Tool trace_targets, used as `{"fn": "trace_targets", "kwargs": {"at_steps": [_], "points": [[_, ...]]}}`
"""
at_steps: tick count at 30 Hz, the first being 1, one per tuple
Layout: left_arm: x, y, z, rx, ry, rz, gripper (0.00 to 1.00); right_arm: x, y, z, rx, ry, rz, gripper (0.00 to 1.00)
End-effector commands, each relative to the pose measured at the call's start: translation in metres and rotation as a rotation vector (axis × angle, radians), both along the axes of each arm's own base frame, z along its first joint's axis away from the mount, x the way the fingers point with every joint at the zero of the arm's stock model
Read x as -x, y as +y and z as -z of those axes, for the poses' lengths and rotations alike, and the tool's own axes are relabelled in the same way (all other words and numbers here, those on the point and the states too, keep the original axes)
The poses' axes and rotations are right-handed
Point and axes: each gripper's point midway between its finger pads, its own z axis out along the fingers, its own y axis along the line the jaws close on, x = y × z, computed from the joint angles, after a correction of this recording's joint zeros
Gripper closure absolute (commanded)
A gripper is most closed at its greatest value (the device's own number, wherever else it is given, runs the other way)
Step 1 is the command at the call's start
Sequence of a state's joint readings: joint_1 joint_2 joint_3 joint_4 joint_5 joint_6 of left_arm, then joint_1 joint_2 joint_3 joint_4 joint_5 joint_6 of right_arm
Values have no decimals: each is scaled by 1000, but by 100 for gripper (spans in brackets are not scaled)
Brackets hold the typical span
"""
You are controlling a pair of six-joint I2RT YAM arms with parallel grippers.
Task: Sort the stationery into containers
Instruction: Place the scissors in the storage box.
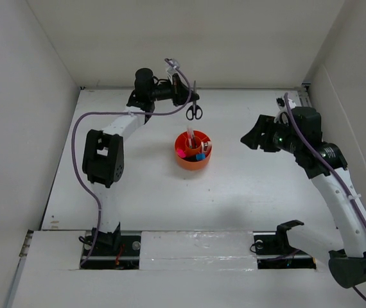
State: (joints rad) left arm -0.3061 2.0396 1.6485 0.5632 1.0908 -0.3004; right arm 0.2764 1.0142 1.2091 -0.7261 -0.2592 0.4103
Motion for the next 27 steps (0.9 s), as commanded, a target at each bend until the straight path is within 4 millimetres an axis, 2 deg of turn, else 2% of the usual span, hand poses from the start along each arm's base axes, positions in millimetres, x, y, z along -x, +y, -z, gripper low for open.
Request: {"fn": "trace_targets", "kwargs": {"at_steps": [1,7,8,11,20,22,27], "points": [[13,-1,-16,47,-97,79,100,2,-1,-22,20,-68,-8,32],[23,-1,-3,56,-70,112,100,3,1,-17,33,-56,-22,32],[26,-1,-1,56,-63,125,100,2,1,-23,27,-73,-22,32],[31,0,5,60,-42,139,100,2,3,-23,23,-72,-30,32],[27,-2,29,53,12,149,100,4,2,-25,23,-72,-30,32],[31,-2,24,69,10,162,100,3,1,-25,27,-73,-22,32],[35,-1,35,69,29,163,100,4,1,-27,27,-73,-22,32]]}}
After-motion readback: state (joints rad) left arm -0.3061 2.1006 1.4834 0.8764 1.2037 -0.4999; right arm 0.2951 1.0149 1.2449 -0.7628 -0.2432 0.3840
